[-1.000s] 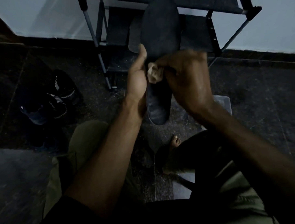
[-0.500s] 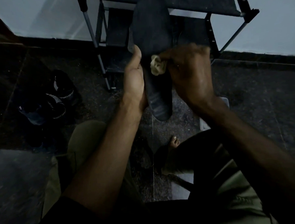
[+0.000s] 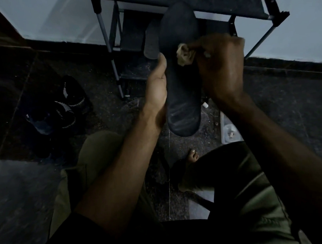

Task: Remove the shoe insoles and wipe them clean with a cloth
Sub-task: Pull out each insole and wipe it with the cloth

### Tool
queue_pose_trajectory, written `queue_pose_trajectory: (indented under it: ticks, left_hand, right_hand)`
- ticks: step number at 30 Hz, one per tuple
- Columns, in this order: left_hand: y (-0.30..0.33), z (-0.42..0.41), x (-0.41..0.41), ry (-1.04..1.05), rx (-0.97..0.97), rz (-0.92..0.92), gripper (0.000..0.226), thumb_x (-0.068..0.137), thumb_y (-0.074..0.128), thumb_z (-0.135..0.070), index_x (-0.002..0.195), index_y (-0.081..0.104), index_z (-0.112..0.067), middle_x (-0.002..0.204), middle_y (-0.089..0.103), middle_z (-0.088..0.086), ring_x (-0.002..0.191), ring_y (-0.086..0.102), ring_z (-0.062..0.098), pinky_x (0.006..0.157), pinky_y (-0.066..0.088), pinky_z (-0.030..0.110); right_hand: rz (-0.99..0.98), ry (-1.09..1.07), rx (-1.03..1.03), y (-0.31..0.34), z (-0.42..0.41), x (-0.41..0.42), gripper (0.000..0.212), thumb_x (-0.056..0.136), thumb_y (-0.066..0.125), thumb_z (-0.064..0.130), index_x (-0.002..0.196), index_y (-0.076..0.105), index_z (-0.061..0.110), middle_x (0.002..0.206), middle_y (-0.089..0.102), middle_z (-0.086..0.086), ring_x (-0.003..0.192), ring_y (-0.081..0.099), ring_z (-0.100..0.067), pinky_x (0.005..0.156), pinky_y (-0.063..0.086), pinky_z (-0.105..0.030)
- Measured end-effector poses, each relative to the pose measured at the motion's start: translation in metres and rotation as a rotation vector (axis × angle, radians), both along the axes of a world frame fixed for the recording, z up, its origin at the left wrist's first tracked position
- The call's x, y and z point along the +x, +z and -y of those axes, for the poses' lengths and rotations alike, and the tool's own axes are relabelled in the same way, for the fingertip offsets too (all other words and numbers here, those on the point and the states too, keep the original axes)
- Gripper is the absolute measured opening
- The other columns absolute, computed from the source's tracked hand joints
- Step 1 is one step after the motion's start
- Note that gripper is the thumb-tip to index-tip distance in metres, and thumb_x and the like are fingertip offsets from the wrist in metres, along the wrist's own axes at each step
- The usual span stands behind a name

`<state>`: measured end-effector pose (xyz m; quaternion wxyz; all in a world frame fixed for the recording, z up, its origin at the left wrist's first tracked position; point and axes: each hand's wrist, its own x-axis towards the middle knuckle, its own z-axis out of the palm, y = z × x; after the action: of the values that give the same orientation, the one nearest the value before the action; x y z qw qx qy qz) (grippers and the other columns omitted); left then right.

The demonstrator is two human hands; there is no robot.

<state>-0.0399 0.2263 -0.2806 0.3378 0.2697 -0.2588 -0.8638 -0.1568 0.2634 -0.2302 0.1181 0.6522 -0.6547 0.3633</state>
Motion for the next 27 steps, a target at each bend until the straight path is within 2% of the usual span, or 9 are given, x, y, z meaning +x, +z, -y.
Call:
queue_pose_trajectory:
  ticks: [3,5,8,10,15,19,22,24,27]
  left_hand:
    - [-0.002,0.002,0.004,0.003,0.075,-0.16,0.055,0.102,0.036,-0.044,0.143,0.042,-0.007,0.148,0.042,0.018,0.137,0.041,0.033,0.117,0.028,0.048]
    - [-0.001,0.009,0.009,0.068,0.092,-0.141,0.06,0.099,0.044,-0.044,0.143,0.043,-0.005,0.145,0.046,0.018,0.134,0.044,0.034,0.115,0.03,0.051]
    - [-0.003,0.013,0.012,0.102,0.087,-0.136,0.063,0.102,0.037,-0.048,0.14,0.044,0.002,0.14,0.05,0.022,0.128,0.051,0.035,0.112,0.037,0.049]
    - [0.005,0.006,0.01,0.094,0.106,-0.142,0.064,0.103,0.034,-0.047,0.14,0.042,0.004,0.142,0.047,0.026,0.128,0.049,0.037,0.111,0.037,0.05]
    - [0.006,-0.002,0.006,0.034,0.088,-0.22,0.054,0.104,0.03,-0.043,0.139,0.045,-0.005,0.135,0.052,0.018,0.128,0.048,0.032,0.112,0.037,0.046]
    - [-0.002,0.005,0.008,0.031,0.081,-0.238,0.06,0.102,0.034,-0.046,0.142,0.04,-0.001,0.148,0.04,0.022,0.138,0.039,0.035,0.116,0.029,0.049]
    - [-0.008,0.016,0.011,0.048,0.066,-0.217,0.068,0.1,0.036,-0.049,0.144,0.036,0.003,0.147,0.041,0.025,0.136,0.041,0.037,0.116,0.029,0.051]
    - [-0.009,0.018,0.012,0.056,0.065,-0.224,0.068,0.099,0.039,-0.048,0.145,0.036,0.002,0.147,0.041,0.025,0.136,0.041,0.037,0.116,0.029,0.051]
    - [-0.007,0.018,0.012,0.04,0.032,-0.23,0.071,0.097,0.041,-0.048,0.147,0.032,0.001,0.15,0.037,0.024,0.139,0.037,0.036,0.117,0.025,0.051]
  right_hand:
    - [0.055,-0.016,0.061,-0.002,-0.003,-0.001,0.027,0.088,0.054,0.003,0.102,0.073,0.015,0.097,0.074,-0.005,0.086,0.069,-0.024,0.076,0.052,-0.054]
    - [0.047,0.057,0.112,-0.01,-0.023,0.019,0.023,0.089,0.057,0.006,0.102,0.073,0.016,0.097,0.074,-0.003,0.089,0.068,-0.023,0.078,0.051,-0.054]
    - [-0.024,0.112,0.169,-0.019,-0.055,0.04,0.02,0.087,0.06,0.008,0.099,0.074,0.017,0.094,0.074,0.0,0.088,0.066,-0.023,0.084,0.045,-0.046]
    - [-0.011,0.114,0.171,-0.015,-0.048,0.033,0.022,0.088,0.059,0.006,0.099,0.074,0.016,0.091,0.073,-0.001,0.086,0.067,-0.024,0.083,0.046,-0.049]
    - [-0.05,-0.049,0.063,-0.001,-0.012,0.007,0.025,0.088,0.054,0.009,0.095,0.075,0.019,0.086,0.074,-0.003,0.078,0.068,-0.026,0.08,0.049,-0.052]
    - [0.018,0.008,0.096,-0.009,-0.023,0.013,0.023,0.089,0.058,0.009,0.098,0.074,0.021,0.09,0.074,0.0,0.082,0.068,-0.024,0.076,0.051,-0.053]
    - [0.044,0.065,0.123,-0.019,-0.051,0.037,0.021,0.085,0.066,0.006,0.098,0.075,0.02,0.093,0.074,0.003,0.087,0.068,-0.021,0.079,0.048,-0.052]
    - [0.209,0.065,0.097,-0.018,-0.054,0.041,0.018,0.085,0.067,0.005,0.097,0.075,0.016,0.094,0.073,0.003,0.085,0.068,-0.014,0.077,0.053,-0.045]
    - [0.682,-0.003,0.042,-0.011,-0.048,0.036,0.012,0.085,0.07,0.005,0.097,0.073,0.006,0.095,0.072,-0.005,0.085,0.068,-0.01,0.074,0.055,-0.024]
